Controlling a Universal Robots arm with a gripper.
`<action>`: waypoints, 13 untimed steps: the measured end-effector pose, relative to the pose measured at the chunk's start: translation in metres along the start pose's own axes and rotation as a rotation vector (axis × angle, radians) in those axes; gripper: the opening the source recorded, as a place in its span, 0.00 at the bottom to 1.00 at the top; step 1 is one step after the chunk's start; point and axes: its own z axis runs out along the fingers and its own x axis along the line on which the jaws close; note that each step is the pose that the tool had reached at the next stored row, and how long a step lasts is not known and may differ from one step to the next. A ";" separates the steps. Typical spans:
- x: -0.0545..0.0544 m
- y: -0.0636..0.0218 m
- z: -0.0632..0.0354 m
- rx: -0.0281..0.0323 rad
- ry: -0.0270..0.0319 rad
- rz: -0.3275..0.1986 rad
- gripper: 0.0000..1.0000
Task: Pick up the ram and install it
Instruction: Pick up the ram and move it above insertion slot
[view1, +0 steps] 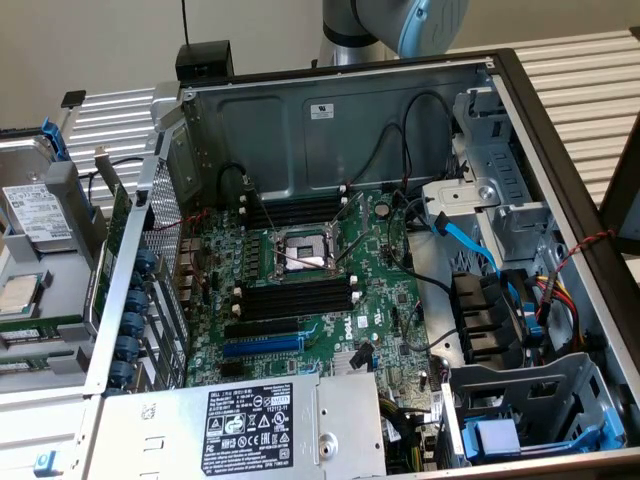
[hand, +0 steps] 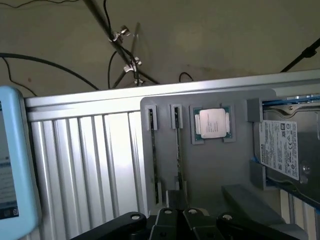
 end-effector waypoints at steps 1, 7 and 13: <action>0.000 0.0000 0.0018 0.0000 0.0000 -0.001 0.11; 0.001 0.0001 0.0128 0.0000 -0.0002 -0.007 0.11; 0.001 0.0003 0.0238 -0.0055 0.0004 -0.007 0.11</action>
